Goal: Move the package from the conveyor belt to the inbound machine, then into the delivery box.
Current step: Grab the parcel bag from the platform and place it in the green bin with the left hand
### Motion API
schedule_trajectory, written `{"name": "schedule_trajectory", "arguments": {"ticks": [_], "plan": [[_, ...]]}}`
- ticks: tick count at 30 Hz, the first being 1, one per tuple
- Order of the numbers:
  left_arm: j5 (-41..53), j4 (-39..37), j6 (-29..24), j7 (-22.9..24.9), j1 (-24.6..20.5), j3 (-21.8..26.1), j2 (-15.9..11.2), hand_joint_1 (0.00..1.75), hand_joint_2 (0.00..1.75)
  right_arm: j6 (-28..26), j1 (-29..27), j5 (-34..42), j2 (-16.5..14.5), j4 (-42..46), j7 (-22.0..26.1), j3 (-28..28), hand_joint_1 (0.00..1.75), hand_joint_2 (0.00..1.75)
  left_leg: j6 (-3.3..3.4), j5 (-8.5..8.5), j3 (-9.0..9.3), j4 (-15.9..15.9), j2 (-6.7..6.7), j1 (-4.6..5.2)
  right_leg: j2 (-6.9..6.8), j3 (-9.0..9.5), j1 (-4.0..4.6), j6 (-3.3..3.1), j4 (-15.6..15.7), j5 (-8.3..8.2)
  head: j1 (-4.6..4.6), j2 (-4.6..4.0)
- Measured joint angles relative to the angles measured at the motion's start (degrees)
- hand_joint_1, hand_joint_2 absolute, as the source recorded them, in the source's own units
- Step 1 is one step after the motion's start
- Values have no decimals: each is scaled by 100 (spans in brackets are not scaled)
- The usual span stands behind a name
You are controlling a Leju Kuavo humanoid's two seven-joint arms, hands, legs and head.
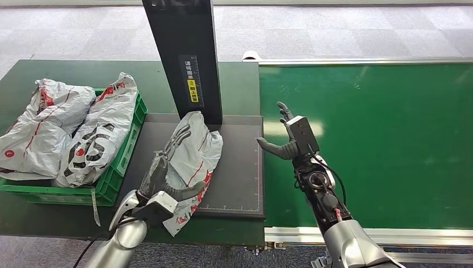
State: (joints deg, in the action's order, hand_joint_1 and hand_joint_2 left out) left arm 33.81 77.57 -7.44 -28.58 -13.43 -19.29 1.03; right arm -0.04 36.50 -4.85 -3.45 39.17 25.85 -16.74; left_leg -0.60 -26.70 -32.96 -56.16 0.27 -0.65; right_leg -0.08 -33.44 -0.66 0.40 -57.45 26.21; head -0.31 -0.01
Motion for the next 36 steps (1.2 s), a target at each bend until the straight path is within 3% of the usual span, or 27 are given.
{"name": "schedule_trajectory", "arguments": {"ticks": [3, 8, 14, 19, 23, 36], "plan": [[554, -265, 69, 323, -40, -55, -43, 0, 175, 40, 13, -64, 5, -42, -1, 0, 0, 175, 0, 0, 0, 0, 3, 0, 1, -1, 0, 0, 0, 0, -1, 0], [721, -612, 334, 457, -122, -60, -115, 0, 175, 77, 15, -122, 20, -96, -8, 0, 0, 175, 0, 0, 0, 0, 2, 0, 1, -1, 0, 0, 0, 0, 0, 0], [1099, -995, 651, 960, -227, -136, -179, 0, 175, 126, 13, -212, 14, -118, -58, 0, 0, 175, 0, 0, 1, 0, 2, 0, 1, 0, 0, 0, 0, 0, 0, 0], [1320, -1256, 47, 1865, -291, -20, -157, 0, 175, 111, -86, -294, 17, -103, -132, 0, 0, 175, 0, 0, 3, 0, 3, 0, 1, 1, 0, 0, 0, 0, 0, 0], [1671, -1345, -364, 2316, -307, 121, -129, 0, 175, 92, -210, -372, 19, -57, -176, 1, 0, 175, 0, 0, 4, 1, 5, -1, 2, 1, 1, 0, 0, 0, -1, 1], [1800, -1441, -446, 2441, -309, 269, -76, 0, 175, 85, -287, -403, 19, -18, -187, 2, 0, 175, 0, 0, 5, 1, 5, -1, 2, 3, 1, 0, 0, 0, 0, 0]]}}
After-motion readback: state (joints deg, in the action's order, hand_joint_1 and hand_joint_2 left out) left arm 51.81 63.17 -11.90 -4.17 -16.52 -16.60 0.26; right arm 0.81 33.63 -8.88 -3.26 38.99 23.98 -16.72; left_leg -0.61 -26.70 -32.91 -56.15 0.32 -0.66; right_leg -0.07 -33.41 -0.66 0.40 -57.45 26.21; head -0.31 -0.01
